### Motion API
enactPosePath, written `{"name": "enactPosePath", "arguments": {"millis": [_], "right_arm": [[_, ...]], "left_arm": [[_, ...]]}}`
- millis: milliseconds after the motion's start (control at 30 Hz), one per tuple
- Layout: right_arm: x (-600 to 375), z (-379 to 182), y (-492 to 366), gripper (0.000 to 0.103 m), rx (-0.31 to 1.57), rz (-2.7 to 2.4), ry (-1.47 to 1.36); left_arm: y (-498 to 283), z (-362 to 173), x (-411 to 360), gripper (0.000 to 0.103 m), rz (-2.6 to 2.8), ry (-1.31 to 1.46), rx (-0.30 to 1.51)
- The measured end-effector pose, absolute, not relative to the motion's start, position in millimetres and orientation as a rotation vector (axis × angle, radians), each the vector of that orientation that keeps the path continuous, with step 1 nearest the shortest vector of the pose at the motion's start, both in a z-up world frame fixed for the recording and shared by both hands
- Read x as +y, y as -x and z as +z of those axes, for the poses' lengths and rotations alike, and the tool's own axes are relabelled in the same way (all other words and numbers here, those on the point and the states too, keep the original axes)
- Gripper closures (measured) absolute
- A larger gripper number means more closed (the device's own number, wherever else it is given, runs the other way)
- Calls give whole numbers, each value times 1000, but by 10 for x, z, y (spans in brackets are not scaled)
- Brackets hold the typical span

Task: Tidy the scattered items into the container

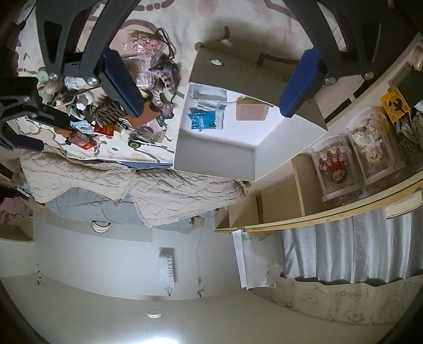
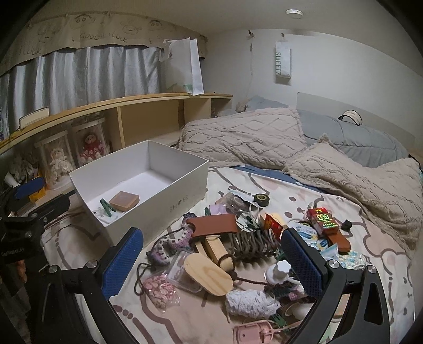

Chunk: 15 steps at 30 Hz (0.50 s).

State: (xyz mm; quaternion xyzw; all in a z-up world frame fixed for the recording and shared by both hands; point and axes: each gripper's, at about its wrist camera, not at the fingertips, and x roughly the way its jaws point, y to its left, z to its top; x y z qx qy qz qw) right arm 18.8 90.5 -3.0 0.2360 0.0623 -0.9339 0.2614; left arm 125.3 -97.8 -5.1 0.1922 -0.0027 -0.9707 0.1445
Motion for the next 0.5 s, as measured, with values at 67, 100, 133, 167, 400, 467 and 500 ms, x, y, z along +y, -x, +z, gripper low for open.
{"name": "enactPosePath", "arguments": {"millis": [67, 100, 133, 167, 400, 467, 500], "right_arm": [[916, -49, -212, 0, 178, -2525, -637], [918, -58, -227, 0, 187, -2526, -635], [922, -67, -241, 0, 192, -2529, -633], [932, -78, -253, 0, 197, -2530, -634], [974, -109, -273, 0, 184, -2529, -649], [979, -111, -277, 0, 184, -2532, -651], [980, -111, -280, 0, 184, -2532, -651]], "left_arm": [[-1276, -64, -943, 0, -2799, -551, -21], [-1287, -74, -922, 0, -2798, -551, -28], [-1293, -87, -899, 0, -2800, -554, -37], [-1297, -97, -885, 0, -2801, -558, -43], [-1292, -152, -847, 0, -2794, -593, -50], [-1299, -159, -850, 0, -2794, -598, -41], [-1305, -163, -855, 0, -2794, -600, -37]]}}
